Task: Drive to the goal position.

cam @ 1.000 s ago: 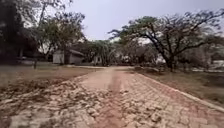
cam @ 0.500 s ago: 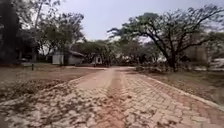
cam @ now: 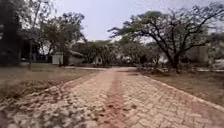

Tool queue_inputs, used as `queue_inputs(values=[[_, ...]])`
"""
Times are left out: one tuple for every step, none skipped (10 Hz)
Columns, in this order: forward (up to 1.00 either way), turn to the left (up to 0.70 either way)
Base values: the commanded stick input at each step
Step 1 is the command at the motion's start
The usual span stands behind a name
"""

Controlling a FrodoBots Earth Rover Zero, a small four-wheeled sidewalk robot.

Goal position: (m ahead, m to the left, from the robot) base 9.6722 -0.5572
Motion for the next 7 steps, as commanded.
queue_inputs(values=[[0.70,0.00],[0.70,0.00],[0.70,0.00],[0.70,0.00],[0.70,0.00],[0.70,0.00],[0.70,0.00]])
